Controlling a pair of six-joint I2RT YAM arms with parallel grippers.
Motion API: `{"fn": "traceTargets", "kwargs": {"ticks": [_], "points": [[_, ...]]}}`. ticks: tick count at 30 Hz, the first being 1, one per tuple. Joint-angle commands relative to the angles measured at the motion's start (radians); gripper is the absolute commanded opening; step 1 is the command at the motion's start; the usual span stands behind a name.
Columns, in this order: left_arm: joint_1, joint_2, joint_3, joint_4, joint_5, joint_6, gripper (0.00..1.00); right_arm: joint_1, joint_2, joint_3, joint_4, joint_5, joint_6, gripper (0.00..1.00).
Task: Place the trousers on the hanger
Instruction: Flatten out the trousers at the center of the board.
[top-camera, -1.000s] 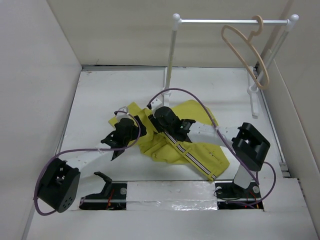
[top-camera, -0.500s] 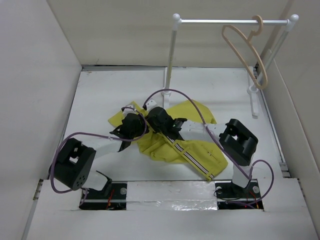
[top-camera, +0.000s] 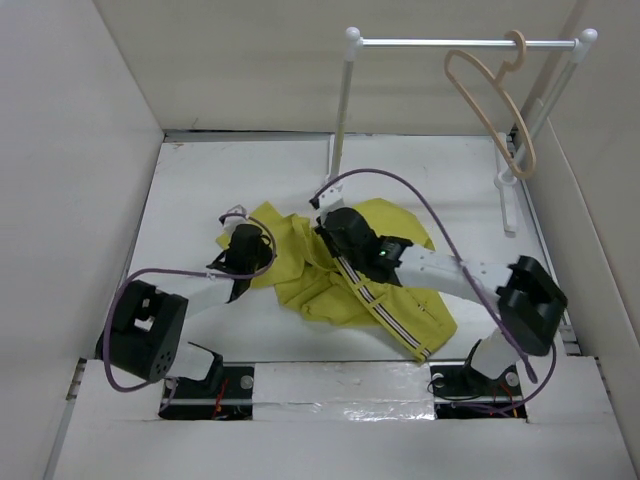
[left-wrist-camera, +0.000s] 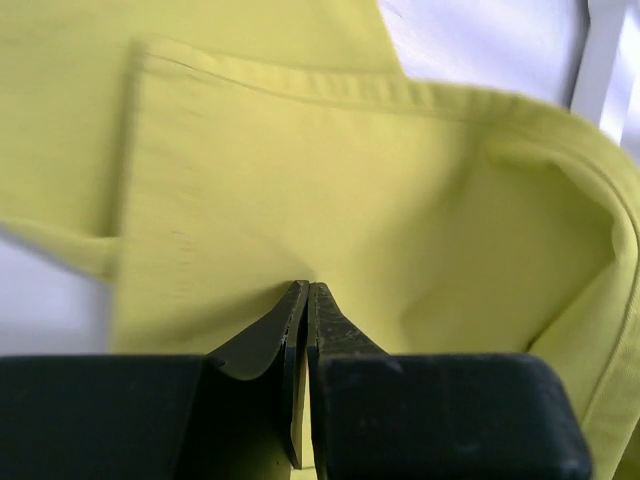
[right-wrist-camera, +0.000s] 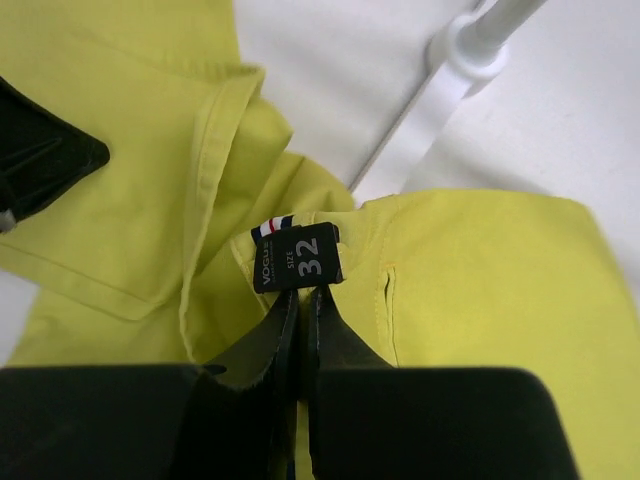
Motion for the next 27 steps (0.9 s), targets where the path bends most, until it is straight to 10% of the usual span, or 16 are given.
{"fn": "traceTargets", "kwargs": {"ticks": [1,10,17,22,27], "points": [[0.065,-0.097,-0.040,0.015,-0.058,-0.053,0.00,-0.014,-0.202,-0.037,0.064,0.027,0.006,0.00],[0.153,-0.280,-0.087,0.041,-0.022,-0.076,0.00,-0.301,-0.670,-0.303,-0.008,-0.009,0.130,0.01],[0.006,-0.304,-0.055,0.027,-0.025,0.008,0.01,-0.626,-0.862,-0.468,-0.025,-0.027,0.233,0.05],[-0.005,-0.217,-0.046,0.049,-0.014,0.025,0.59,-0.785,-0.905,-0.508,-0.031,-0.050,0.270,0.06],[-0.005,-0.068,0.008,0.030,0.018,0.033,0.73,-0.826,-0.929,-0.495,0.019,-0.205,0.270,0.07]]}}
